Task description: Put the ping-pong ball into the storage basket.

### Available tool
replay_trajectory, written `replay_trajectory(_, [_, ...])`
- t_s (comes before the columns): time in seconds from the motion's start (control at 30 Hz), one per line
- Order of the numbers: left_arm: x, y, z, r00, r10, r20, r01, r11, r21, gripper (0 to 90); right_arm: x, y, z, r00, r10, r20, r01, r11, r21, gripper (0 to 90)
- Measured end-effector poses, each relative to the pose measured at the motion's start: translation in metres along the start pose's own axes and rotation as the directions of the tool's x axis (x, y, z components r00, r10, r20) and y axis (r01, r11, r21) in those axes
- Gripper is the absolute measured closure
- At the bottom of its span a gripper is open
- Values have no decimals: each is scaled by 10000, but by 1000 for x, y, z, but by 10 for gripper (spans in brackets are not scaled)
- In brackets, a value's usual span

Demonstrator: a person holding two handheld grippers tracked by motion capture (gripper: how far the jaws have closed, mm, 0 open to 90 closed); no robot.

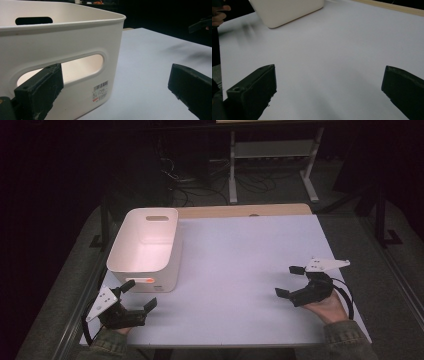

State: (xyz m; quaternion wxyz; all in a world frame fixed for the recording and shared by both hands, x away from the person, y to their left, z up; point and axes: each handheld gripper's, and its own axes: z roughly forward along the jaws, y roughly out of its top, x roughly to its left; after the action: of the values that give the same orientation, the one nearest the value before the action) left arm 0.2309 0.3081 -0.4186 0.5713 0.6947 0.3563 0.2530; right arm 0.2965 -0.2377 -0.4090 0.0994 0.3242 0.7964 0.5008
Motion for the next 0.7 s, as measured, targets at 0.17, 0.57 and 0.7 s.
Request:
replay_trajectory(0.17, [0, 0, 0, 10000, 7, 8, -7, 10000, 6, 0, 0, -9, -7, 9989, 39, 465, -20, 9992, -410, 0])
replay_trajectory(0.57, [0, 0, 0, 10000, -9, 13, 9, 10000, 3, 0, -3, -25, -21, 9919, 212, 1255, -52, 9919, -1267, 0])
replay_trajectory(0.7, [0, 0, 0, 10000, -5, 11, 5, 10000, -1, 0, -3, -30, -27, 9883, 274, 1499, -20, 9860, -1667, 0])
